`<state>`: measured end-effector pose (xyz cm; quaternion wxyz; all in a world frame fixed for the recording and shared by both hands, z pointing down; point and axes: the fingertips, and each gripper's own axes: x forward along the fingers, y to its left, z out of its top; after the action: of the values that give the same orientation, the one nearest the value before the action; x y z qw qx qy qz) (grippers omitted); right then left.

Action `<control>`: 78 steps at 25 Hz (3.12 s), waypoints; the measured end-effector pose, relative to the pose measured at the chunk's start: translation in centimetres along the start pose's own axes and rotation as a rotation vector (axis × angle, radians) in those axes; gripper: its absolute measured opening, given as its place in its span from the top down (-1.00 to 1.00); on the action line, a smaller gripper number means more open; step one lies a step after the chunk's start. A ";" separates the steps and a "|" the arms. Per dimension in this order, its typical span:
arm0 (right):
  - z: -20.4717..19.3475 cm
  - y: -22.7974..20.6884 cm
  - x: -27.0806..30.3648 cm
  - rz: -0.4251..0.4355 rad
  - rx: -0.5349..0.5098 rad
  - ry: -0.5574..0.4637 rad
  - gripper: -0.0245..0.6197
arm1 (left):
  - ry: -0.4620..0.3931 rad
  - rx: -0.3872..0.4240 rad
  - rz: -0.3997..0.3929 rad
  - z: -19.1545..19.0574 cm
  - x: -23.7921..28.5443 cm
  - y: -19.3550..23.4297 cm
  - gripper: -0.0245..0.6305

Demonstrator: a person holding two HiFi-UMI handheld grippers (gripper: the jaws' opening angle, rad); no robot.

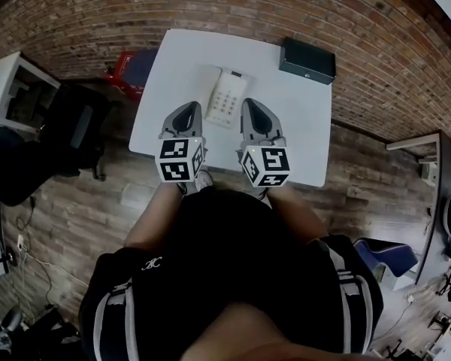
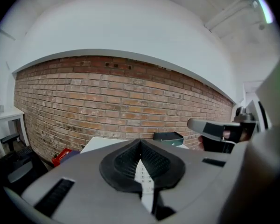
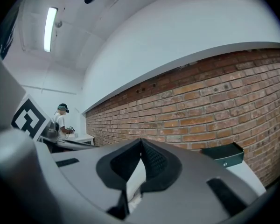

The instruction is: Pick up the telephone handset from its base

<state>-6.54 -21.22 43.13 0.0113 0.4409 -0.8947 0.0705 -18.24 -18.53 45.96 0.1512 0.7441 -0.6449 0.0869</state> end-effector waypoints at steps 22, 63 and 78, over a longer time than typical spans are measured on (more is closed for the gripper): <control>-5.0 -5.3 3.4 -0.164 0.077 0.182 0.93 | 0.381 0.040 -0.054 -10.6 15.3 4.2 0.52; -3.1 -7.8 1.9 -0.079 0.083 0.158 0.93 | 0.288 -0.034 -0.028 -6.4 14.3 2.9 0.36; 1.3 -8.1 3.4 -0.094 -0.004 -0.009 0.93 | -0.096 -0.002 0.013 3.8 7.0 0.5 0.36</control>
<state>-2.20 -28.91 43.07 0.0114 0.4828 -0.8732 0.0662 -17.86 -26.40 44.74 0.1203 0.7430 -0.6564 0.0513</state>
